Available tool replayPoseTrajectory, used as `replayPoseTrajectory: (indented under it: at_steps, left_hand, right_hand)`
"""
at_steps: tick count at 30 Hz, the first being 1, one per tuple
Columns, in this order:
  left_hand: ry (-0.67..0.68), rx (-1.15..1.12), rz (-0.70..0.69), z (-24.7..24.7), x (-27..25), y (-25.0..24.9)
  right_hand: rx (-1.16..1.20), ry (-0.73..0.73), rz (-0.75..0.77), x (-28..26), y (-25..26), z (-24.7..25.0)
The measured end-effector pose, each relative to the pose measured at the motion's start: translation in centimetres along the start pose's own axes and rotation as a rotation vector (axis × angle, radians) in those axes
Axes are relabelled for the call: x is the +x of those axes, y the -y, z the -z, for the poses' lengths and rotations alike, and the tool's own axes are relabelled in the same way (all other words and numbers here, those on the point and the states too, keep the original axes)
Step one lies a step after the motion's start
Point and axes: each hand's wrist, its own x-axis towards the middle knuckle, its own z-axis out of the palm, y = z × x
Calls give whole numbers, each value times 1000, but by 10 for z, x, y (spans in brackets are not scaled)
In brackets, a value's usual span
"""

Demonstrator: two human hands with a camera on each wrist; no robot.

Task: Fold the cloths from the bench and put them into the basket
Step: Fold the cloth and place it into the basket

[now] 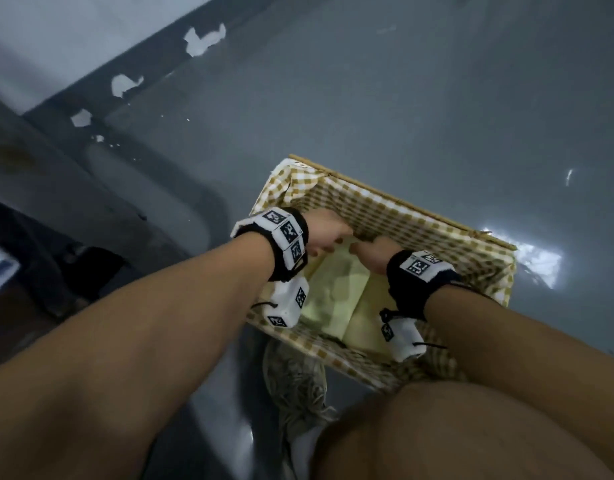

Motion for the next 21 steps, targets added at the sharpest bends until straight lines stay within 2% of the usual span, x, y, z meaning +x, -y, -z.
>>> replayPoseTrajectory:
  at_steps: [2,6,8,12,16,21]
  left_hand:
    - [-71,44,-109,15,-21,-11]
    - [-193,114,-209,54,-86,-10]
    - [-264,157,-234,77,-127,-1]
    - [-392,118,-232,121,-217,35]
    - [-580,128,-186,160,-316,95]
    - [-804,-31,-64,172,-414,195]
  right_hand:
    - [-115,33,163,-19,25,15]
    - [-59,212,220,-80,86,29]
    - [-82,252,331,-114,121,29]
    - [-302,326,570,-179,199,11]
    - [-490,367,800,-241,279,-36]
    - [-530,501,988,-297,349,-133]
